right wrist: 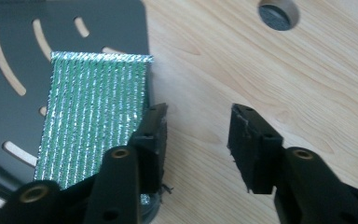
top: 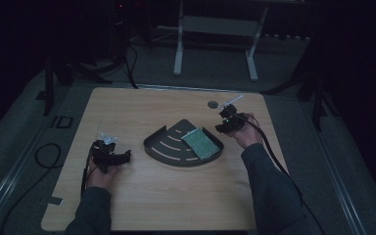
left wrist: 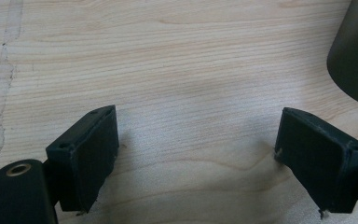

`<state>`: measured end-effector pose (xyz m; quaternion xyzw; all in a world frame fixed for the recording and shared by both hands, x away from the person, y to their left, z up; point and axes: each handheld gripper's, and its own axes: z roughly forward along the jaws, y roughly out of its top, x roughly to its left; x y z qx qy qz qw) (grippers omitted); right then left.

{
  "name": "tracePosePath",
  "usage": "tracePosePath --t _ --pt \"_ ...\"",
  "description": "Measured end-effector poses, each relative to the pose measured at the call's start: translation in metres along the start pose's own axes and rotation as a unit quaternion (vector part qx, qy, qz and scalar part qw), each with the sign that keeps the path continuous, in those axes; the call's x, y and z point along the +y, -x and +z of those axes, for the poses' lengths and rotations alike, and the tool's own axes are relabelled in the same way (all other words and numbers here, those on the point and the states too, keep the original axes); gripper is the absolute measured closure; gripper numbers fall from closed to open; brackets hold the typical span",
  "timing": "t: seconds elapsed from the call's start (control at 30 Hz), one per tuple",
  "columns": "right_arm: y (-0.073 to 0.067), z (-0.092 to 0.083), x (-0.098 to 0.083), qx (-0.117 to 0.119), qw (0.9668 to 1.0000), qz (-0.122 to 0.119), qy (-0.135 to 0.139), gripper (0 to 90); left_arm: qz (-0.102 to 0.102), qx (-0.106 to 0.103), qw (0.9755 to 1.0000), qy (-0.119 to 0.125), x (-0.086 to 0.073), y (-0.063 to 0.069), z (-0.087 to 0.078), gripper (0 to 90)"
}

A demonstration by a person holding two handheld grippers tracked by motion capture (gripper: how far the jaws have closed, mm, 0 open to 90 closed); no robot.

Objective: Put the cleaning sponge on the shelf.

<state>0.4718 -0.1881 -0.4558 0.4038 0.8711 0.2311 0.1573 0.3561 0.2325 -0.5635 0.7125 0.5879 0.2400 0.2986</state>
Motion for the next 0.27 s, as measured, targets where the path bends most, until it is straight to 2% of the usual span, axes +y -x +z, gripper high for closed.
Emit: tracePosePath --t 0.13,0.27 --pt "0.008 -0.007 -0.008 -0.003 0.9996 0.025 0.013 53.5 0.0 0.0 1.0 0.0 0.0 0.0 0.0 13.7" --pt "0.014 -0.011 -0.018 -0.012 0.9992 0.035 0.012 50.9 0.0 0.0 1.0 0.0 0.0 0.0 0.0 13.7"
